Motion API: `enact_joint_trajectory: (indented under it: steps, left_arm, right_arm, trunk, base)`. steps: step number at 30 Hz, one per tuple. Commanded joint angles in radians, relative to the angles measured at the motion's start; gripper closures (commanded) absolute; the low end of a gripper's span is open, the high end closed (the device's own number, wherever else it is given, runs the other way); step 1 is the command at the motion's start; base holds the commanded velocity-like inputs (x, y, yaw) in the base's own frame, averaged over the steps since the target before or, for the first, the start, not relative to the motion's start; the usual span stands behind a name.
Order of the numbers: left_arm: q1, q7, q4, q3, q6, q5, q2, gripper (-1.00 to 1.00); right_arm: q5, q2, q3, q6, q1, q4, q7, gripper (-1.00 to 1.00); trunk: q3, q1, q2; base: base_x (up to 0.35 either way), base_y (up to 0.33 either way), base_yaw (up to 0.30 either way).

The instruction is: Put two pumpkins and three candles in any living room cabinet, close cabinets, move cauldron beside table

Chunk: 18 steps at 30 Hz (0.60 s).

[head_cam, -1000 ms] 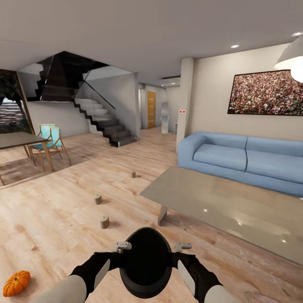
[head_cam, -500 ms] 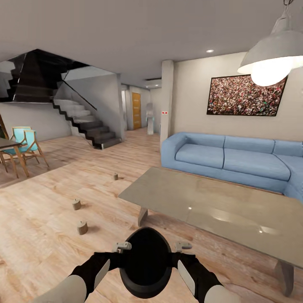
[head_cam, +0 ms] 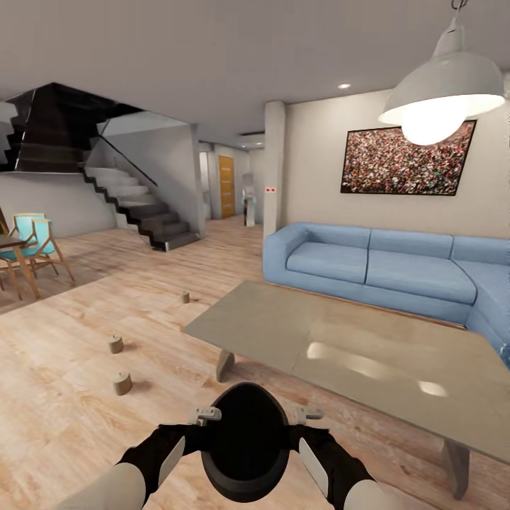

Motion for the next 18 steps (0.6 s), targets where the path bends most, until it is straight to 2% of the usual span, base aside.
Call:
enact_joint_trajectory:
  steps: [1, 9, 18]
  left_arm:
    - [-0.001, -0.003, 0.001, -0.001, 0.006, -0.002, 0.001, 1.00]
    - [-0.001, -0.003, 0.001, -0.001, 0.006, -0.002, 0.001, 1.00]
    - [-0.001, -0.003, 0.001, -0.001, 0.006, -0.002, 0.001, 1.00]
  right_arm:
    - [-0.026, 0.000, 0.017, -0.046, -0.001, -0.021, -0.003, 1.00]
    - [-0.026, 0.000, 0.017, -0.049, -0.001, -0.022, -0.003, 1.00]
    - [-0.026, 0.000, 0.017, -0.050, -0.001, -0.022, -0.003, 1.00]
  trunk:
    - [-0.001, 0.000, -0.001]
    - [0.000, 0.000, -0.001]
    - [0.009, 0.000, -0.001]
  base:
    - [0.000, -0.280, 0.000]
    - [0.000, -0.267, -0.033]
    - [0.000, -0.045, -0.212]
